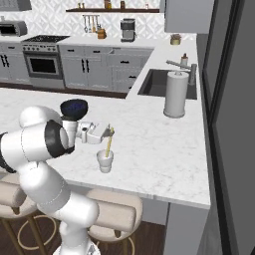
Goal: Take a straw from the drawer in front and place it inside the glass cup on the dining counter.
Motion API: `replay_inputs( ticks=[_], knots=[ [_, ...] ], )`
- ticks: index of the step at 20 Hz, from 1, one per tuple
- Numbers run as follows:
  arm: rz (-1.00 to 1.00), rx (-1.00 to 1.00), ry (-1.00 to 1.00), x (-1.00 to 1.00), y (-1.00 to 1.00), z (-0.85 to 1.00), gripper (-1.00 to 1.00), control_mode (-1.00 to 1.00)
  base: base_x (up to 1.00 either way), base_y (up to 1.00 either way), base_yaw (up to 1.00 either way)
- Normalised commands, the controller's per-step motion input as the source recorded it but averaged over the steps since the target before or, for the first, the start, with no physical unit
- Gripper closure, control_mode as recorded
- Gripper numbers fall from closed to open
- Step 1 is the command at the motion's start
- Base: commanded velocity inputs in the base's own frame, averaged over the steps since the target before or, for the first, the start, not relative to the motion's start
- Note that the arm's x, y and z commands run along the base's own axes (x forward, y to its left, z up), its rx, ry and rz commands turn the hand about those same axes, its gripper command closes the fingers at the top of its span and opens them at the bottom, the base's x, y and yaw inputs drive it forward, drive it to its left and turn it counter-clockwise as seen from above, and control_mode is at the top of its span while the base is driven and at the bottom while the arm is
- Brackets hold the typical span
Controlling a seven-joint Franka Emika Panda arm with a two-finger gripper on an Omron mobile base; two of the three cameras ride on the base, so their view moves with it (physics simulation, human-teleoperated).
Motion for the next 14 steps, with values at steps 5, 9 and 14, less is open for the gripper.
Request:
replay_inputs(
  ticks=[5, 9, 14],
  knots=[
    [-0.05, 0.00, -0.01, 0.04, -0.06, -0.20, 1.00, -1.00, 0.00, 0.00, 0.00],
    [-0.05, 0.00, -0.03, -0.08, 0.00, -0.10, 1.00, -1.00, 0.00, 0.00, 0.00],
    [-0.05, 0.00, -0.09, -0.74, 0.00, -0.07, 1.00, -1.00, 0.00, 0.00, 0.00]
  ],
)
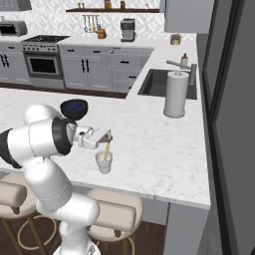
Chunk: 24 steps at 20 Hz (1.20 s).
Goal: Take a straw from the drawer in front and place it inside the glass cup on the dining counter.
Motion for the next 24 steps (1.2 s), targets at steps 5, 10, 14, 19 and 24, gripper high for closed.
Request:
replay_inputs(
  ticks=[5, 10, 14, 19, 24],
  knots=[
    [-0.07, -0.01, -0.05, -0.28, 0.00, -0.10, -1.00, -1.00, 0.00, 0.00, 0.00],
    [-0.05, -0.01, -0.09, 0.00, -0.01, 0.00, -1.00, -1.00, 0.00, 0.00, 0.00],
    [0.00, 0.00, -0.15, 0.00, 0.05, 0.06, -1.00, -1.00, 0.00, 0.00, 0.00],
    [0.00, 0.07, -0.27, -0.53, 0.43, 0.87, -1.00, -1.00, 0.00, 0.00, 0.00],
    [0.01, 0.39, -0.08, -0.82, 0.28, 1.00, -1.00, -1.00, 0.00, 0.00, 0.00]
  ],
)
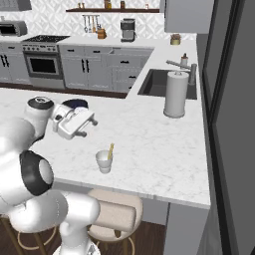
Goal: Take a straw from the drawer in front and place it inside the glass cup on the dining counter.
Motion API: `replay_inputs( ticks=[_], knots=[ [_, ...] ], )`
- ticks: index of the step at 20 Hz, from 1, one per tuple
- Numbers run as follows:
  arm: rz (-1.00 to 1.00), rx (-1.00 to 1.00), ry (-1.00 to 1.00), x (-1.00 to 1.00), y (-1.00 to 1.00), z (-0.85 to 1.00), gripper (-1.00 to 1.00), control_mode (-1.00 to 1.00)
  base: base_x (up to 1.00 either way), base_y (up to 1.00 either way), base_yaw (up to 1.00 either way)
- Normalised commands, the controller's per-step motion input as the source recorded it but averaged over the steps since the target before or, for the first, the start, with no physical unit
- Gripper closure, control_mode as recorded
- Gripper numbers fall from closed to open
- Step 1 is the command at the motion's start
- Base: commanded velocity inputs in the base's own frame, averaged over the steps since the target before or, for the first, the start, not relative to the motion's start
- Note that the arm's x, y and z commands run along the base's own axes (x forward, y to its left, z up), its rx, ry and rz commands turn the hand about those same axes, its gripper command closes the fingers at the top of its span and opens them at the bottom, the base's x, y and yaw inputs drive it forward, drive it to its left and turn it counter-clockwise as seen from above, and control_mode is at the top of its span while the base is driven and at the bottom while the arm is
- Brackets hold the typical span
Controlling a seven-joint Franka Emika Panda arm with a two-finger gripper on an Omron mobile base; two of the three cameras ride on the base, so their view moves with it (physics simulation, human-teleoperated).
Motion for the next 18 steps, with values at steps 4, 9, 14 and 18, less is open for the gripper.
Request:
replay_inputs(
  ticks=[4, 9, 14, 18],
  knots=[
    [0.07, 0.66, 0.00, -0.69, 0.00, 1.00, -1.00, -1.00, 0.00, 0.00, 0.00],
    [0.21, 0.72, 0.10, -0.54, 0.00, 0.72, -1.00, -1.00, 0.00, 0.00, 0.00],
    [0.37, 0.58, 0.09, -0.71, 0.00, 0.01, -1.00, -1.00, 0.00, 0.00, 0.00],
    [0.47, 0.46, 0.09, -0.55, 0.00, -0.18, -1.00, -1.00, 0.00, 0.00, 0.00]
  ],
)
